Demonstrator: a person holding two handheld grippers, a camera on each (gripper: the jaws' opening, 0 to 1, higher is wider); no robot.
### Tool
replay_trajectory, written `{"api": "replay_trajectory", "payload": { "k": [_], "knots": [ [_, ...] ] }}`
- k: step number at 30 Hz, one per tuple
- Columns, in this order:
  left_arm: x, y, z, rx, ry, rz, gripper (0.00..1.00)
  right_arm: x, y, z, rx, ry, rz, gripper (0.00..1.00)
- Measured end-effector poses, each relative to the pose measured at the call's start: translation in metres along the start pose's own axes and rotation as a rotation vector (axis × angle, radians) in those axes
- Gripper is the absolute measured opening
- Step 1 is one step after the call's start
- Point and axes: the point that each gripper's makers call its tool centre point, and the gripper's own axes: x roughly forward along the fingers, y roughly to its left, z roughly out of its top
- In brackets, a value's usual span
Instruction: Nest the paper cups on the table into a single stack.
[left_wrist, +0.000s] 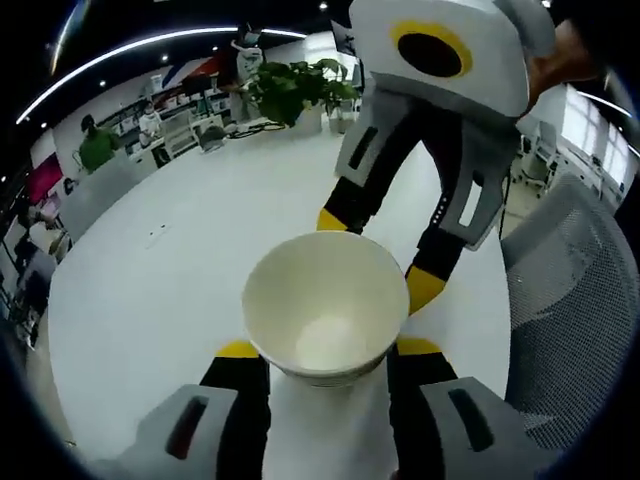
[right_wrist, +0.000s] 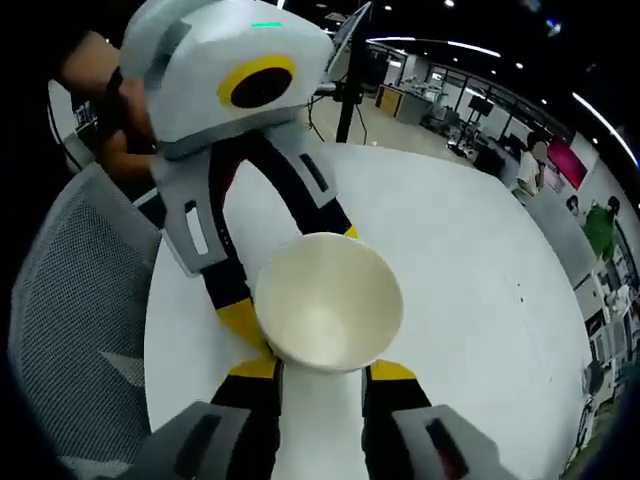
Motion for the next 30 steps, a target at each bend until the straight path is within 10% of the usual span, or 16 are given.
{"api": "replay_trajectory", "payload": {
  "k": [15,30],
  "knots": [
    [0.018,0.062,0.020,0.008,0.005,0.025,0.45,0.016,-0.066,0.016,0.037,-0.017,-0.060,0.30],
    [0.023,0.071,0.010,-0.003,0.039,0.025,0.48,0.020,-0.066,0.016,0.082,-0.015,-0.056,0.33]
  ]
}}
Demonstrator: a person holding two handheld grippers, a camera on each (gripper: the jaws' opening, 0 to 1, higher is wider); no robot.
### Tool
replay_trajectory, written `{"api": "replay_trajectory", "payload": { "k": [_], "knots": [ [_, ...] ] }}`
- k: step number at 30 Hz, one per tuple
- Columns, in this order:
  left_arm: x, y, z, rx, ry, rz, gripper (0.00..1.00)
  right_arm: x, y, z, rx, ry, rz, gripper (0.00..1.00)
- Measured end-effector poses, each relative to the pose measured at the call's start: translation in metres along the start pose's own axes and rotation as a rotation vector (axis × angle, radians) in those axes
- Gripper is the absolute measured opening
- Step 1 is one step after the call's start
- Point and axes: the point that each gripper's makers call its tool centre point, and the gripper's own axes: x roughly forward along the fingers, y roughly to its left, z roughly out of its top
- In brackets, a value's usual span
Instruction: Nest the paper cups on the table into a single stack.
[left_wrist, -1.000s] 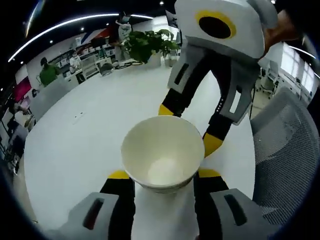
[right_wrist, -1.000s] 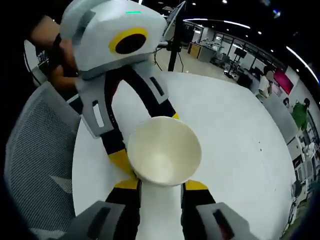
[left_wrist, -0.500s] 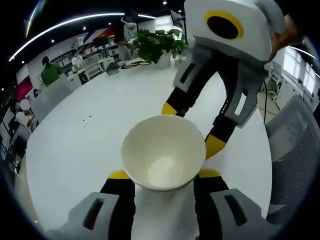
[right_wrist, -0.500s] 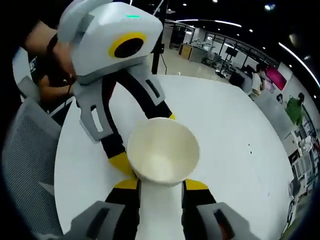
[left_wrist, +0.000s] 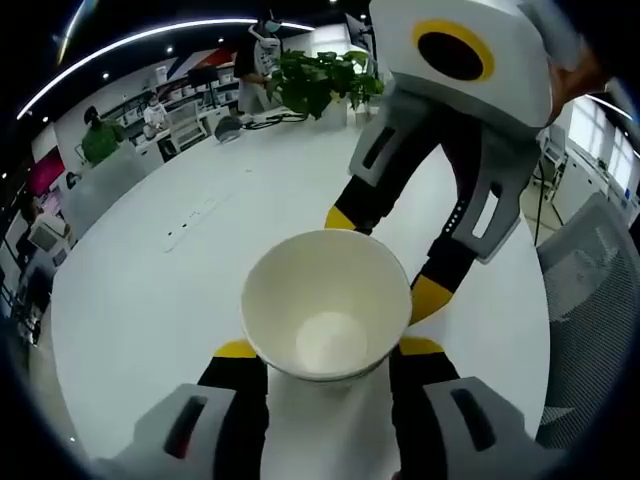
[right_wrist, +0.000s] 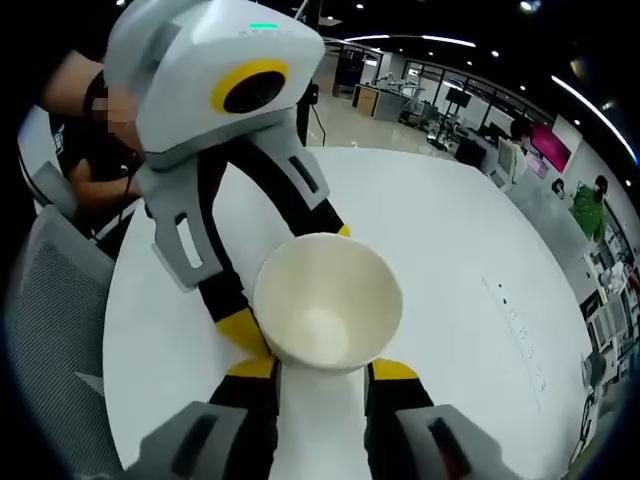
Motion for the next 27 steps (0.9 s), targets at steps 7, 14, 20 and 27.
{"api": "replay_trajectory", "payload": {
  "k": [7,14,20,27],
  "knots": [
    [-0.017,-0.004,-0.016,-0.012,0.018,0.049,0.57,-0.008,0.007,-0.015,0.112,-0.019,-0.052,0.43],
    [-0.050,-0.012,-0.033,-0.278,-0.108,0.167,0.66,-0.025,0.023,-0.020,0.341,-0.160,-0.099,0.50],
    [-0.070,-0.033,-0.060,-0.356,-0.108,0.194,0.69,-0.033,0.043,-0.047,0.433,-0.177,-0.129,0.55],
    [-0.085,-0.050,-0.075,-0.408,-0.128,0.224,0.69,-0.046,0.060,-0.065,0.484,-0.188,-0.160,0.55]
  ]
}}
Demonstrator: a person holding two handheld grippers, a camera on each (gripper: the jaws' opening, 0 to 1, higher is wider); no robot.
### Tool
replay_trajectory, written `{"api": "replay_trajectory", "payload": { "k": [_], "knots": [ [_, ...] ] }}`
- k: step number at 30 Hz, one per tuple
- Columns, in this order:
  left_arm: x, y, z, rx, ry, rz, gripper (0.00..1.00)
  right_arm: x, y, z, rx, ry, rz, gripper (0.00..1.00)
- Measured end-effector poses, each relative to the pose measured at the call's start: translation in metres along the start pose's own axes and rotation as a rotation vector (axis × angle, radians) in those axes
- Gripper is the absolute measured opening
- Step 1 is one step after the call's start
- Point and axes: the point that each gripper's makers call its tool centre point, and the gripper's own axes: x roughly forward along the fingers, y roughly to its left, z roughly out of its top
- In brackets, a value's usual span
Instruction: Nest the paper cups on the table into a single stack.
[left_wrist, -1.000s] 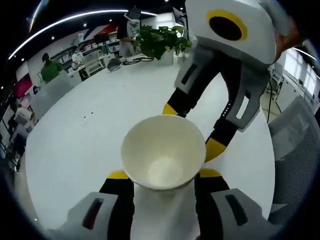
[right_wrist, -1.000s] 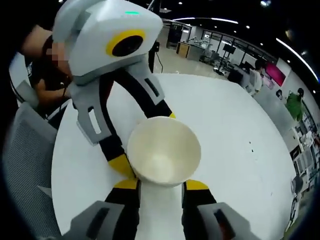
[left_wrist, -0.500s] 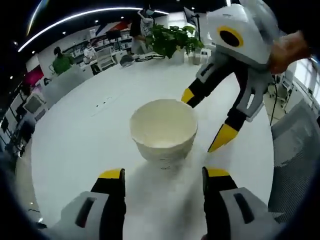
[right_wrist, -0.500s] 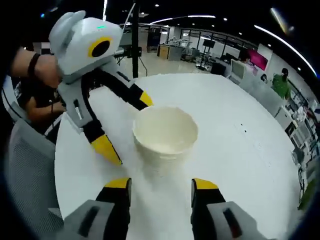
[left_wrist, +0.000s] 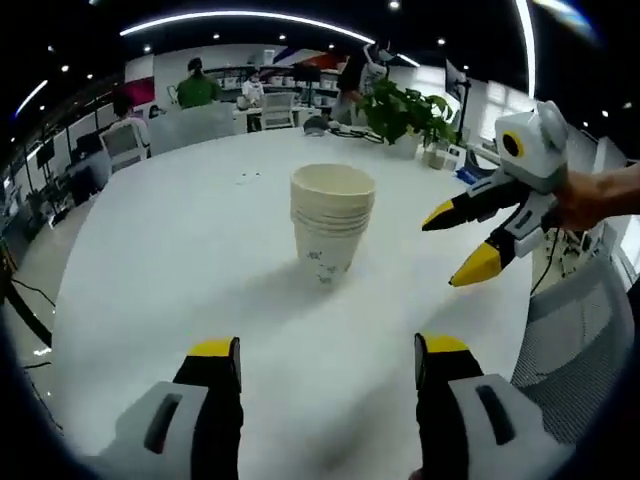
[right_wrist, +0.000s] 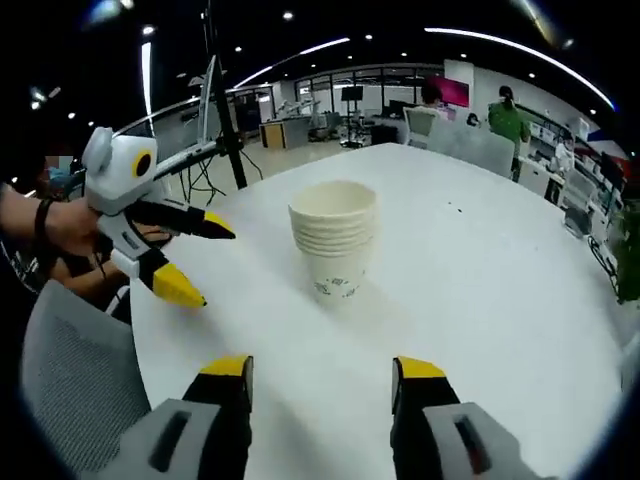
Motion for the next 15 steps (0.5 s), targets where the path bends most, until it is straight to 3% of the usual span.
{"api": "replay_trajectory", "payload": {
  "k": [10,15],
  "knots": [
    [-0.018,-0.006,-0.015,-0.078,-0.044,0.045,0.68,-0.020,0.015,-0.022,0.071,-0.025,-0.041,0.57],
    [-0.024,-0.021,-0.028,-0.109,-0.023,0.039,0.78,-0.028,0.021,-0.029,0.141,-0.059,-0.067,0.59]
  ]
}}
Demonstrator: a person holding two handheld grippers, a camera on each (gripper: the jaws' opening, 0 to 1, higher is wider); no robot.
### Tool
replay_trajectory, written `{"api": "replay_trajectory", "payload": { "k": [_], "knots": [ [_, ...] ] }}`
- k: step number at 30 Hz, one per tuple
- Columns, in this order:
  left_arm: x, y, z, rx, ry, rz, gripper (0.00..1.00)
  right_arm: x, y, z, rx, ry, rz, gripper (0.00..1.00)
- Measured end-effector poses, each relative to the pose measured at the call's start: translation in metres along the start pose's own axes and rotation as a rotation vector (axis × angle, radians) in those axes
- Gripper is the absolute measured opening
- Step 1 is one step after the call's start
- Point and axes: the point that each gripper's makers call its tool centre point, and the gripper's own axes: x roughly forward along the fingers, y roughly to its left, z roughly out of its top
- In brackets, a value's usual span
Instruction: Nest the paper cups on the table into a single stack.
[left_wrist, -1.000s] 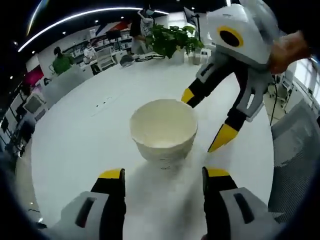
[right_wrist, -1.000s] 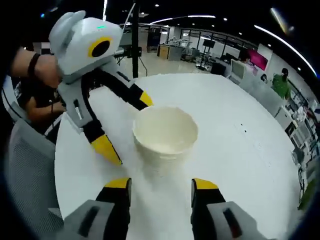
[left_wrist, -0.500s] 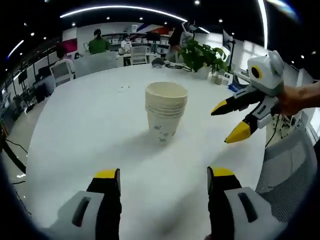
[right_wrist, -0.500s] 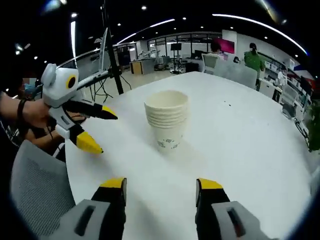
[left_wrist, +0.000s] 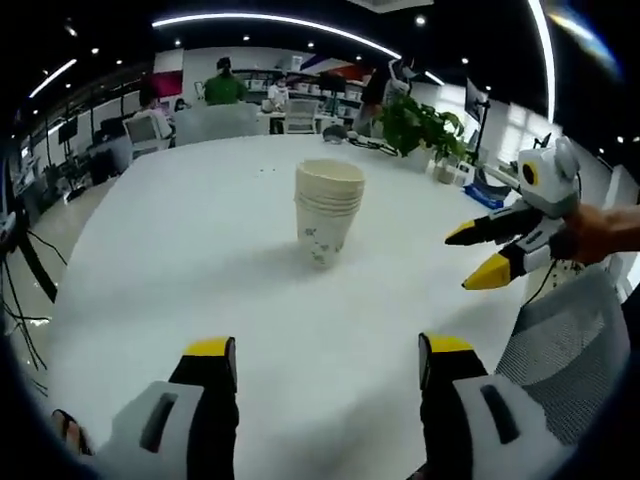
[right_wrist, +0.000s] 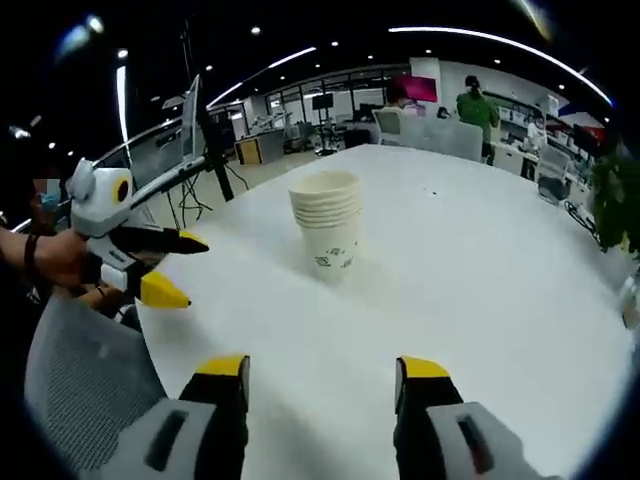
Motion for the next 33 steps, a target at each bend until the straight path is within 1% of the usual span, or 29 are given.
{"api": "replay_trajectory", "payload": {
  "k": [2,5,6,7,8,10,13,16,21,23,27,31,33],
  "knots": [
    [-0.002,-0.005,-0.005,0.002,0.002,0.002,0.78,-0.002,0.003,-0.005,0.006,-0.006,-0.005,0.60],
    [-0.003,-0.009,-0.012,-0.004,0.006,0.003,0.78,-0.005,0.006,-0.014,0.007,0.004,-0.007,0.62],
    [-0.003,-0.009,-0.012,-0.001,0.016,0.003,0.78,-0.006,0.007,-0.016,0.016,0.003,-0.007,0.63],
    [-0.003,-0.009,-0.012,0.001,0.019,0.003,0.78,-0.006,0.007,-0.016,0.020,0.002,-0.008,0.64],
    [-0.003,-0.005,-0.007,0.014,-0.006,0.013,0.78,-0.008,0.006,-0.018,0.052,-0.007,-0.007,0.64],
    [-0.004,-0.005,-0.003,-0.003,-0.020,0.008,0.78,-0.009,0.003,-0.016,0.082,-0.031,-0.015,0.66],
    [-0.006,-0.007,-0.004,0.003,-0.020,0.011,0.78,-0.013,0.003,-0.017,0.092,-0.045,-0.029,0.68],
    [-0.008,-0.005,0.000,0.007,-0.048,0.018,0.77,-0.013,0.001,-0.018,0.110,-0.058,-0.044,0.70],
    [-0.009,-0.005,0.001,0.003,-0.051,0.021,0.77,-0.016,0.001,-0.022,0.145,-0.084,-0.063,0.72],
    [-0.009,-0.004,0.002,0.000,-0.054,0.021,0.77,-0.018,0.002,-0.023,0.156,-0.082,-0.067,0.72],
    [-0.009,-0.004,0.002,-0.002,-0.054,0.017,0.77,-0.020,-0.003,-0.016,0.161,-0.117,-0.085,0.73],
    [-0.009,-0.005,0.002,0.003,-0.051,0.014,0.77,-0.020,-0.003,-0.020,0.170,-0.113,-0.093,0.74],
    [-0.008,-0.006,0.002,0.003,-0.052,0.012,0.77,-0.020,-0.001,-0.019,0.165,-0.114,-0.094,0.74]
  ]
}}
